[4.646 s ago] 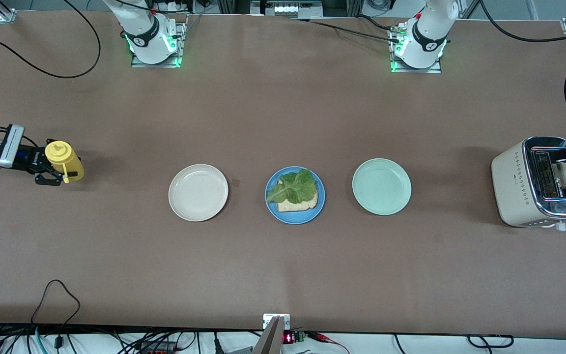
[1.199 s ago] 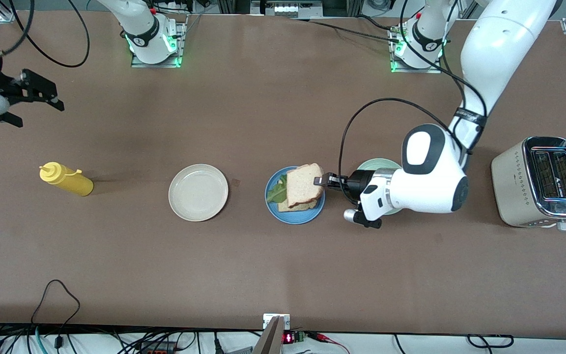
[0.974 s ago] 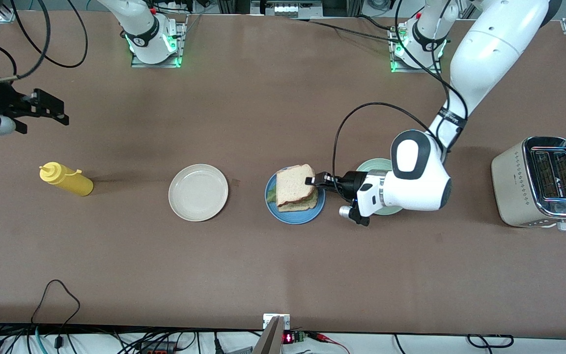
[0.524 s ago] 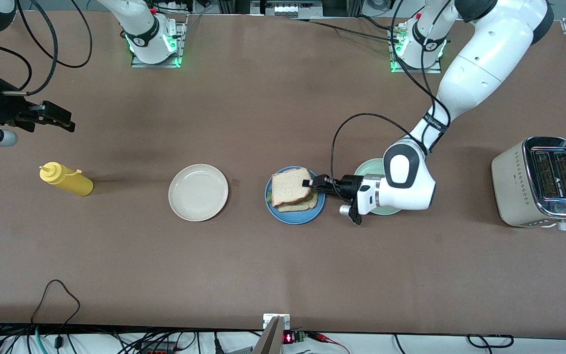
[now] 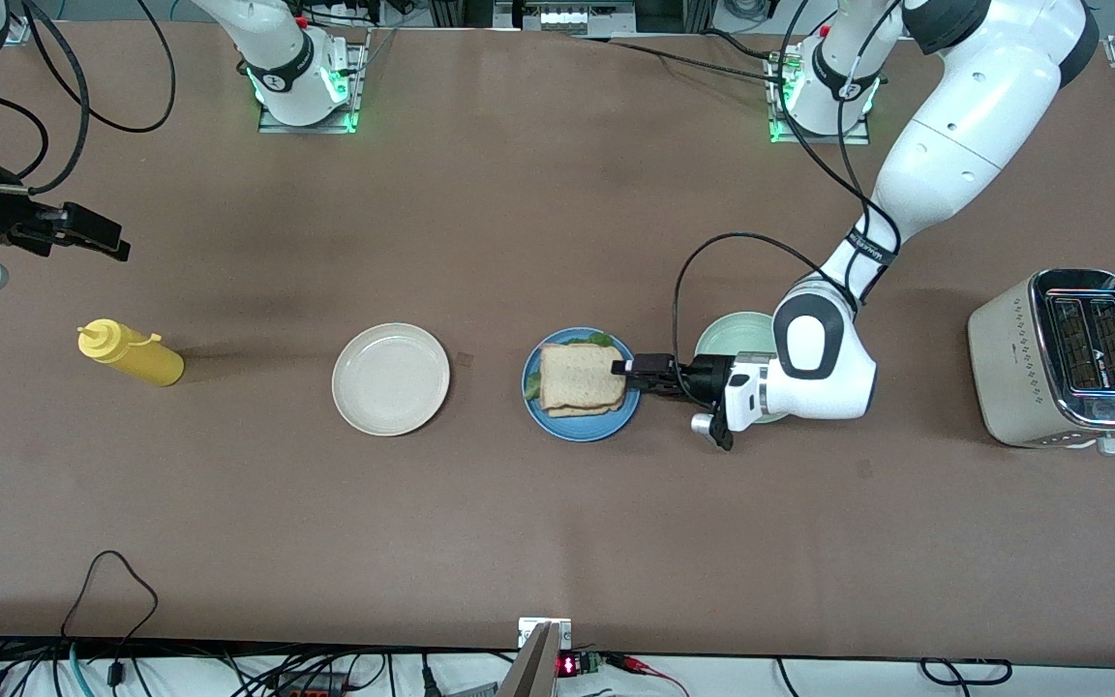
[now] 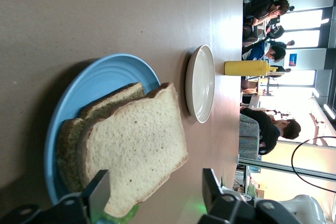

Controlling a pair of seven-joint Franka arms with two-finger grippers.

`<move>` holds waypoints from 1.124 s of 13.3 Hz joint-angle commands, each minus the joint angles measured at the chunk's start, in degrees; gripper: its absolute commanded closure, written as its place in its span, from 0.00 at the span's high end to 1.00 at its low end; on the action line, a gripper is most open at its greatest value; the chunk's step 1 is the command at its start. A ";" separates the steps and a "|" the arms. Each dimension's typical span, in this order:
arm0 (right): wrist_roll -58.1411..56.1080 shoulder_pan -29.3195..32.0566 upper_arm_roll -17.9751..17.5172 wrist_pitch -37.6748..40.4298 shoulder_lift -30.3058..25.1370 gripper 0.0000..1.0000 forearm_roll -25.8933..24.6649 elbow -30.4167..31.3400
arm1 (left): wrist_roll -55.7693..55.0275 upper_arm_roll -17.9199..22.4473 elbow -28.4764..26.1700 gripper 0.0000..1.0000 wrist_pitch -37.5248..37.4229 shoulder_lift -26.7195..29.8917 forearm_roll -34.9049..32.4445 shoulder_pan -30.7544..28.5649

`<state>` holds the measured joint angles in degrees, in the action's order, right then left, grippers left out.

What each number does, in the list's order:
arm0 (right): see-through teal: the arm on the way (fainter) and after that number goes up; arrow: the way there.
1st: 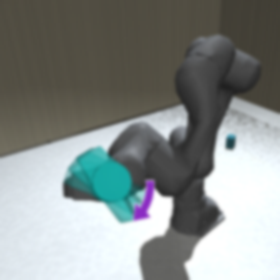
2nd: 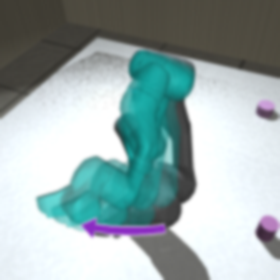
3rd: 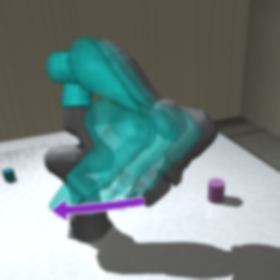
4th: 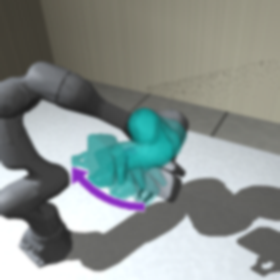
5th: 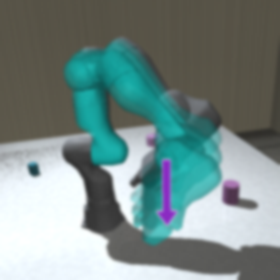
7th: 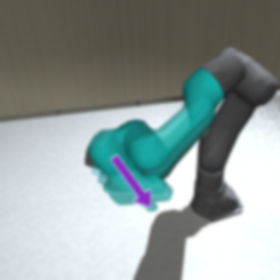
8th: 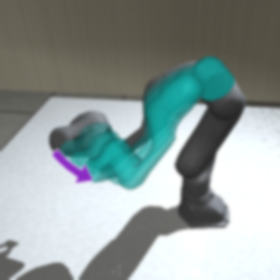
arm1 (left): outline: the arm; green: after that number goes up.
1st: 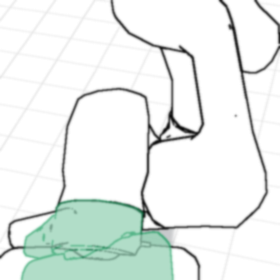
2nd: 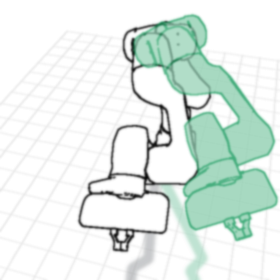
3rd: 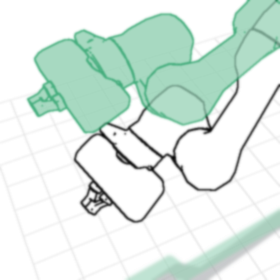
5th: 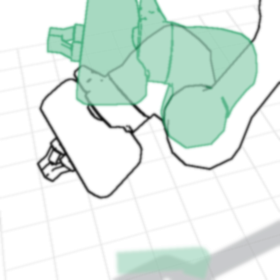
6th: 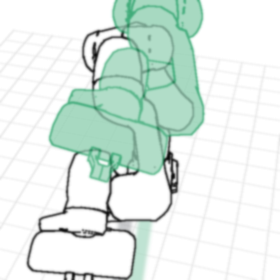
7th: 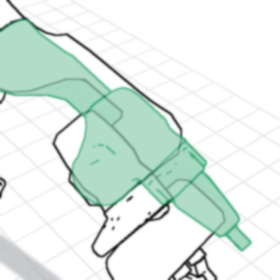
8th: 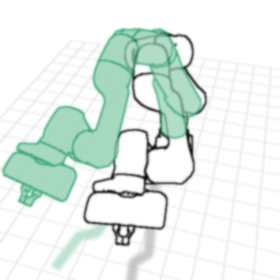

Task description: Make sandwich in blue plate with both arms

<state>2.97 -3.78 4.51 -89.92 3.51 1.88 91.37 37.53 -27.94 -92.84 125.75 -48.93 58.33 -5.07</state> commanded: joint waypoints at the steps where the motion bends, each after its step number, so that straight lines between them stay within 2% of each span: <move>1: 0.19 0.27 -0.38 0.45 -0.87 1.00 -0.82 0.39 | 0.53 1.05 -4.36 1.00 -0.68 7.25 -4.94 -0.64; 5: 0.02 0.27 -0.38 0.19 -1.05 1.00 -0.91 0.39 | -1.31 3.68 -4.02 1.00 -8.29 14.99 -21.98 -2.22; 7: -3.92 1.14 -0.38 -1.04 -0.96 1.00 -0.91 0.48 | -8.39 5.97 -3.23 1.00 -15.32 18.94 -30.60 -2.57; 11: -7.19 3.52 -0.38 -0.52 -0.96 1.00 -0.91 0.48 | -26.67 5.97 -2.09 1.00 -24.21 25.72 -52.12 -2.57; 13: -7.19 3.52 -0.38 -0.61 -0.87 1.00 -0.91 0.48 | -31.27 5.54 3.16 1.00 -32.37 27.04 -60.74 -2.49; 15: -6.67 3.26 -0.47 -0.52 -0.87 1.00 -0.91 0.48 | -31.81 5.27 10.53 1.00 -41.59 27.49 -64.73 -2.40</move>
<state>-3.40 -0.64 4.49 -90.66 3.36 1.55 91.37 7.35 -22.61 -88.66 91.46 -22.05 -2.73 -8.00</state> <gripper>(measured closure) 0.000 0.000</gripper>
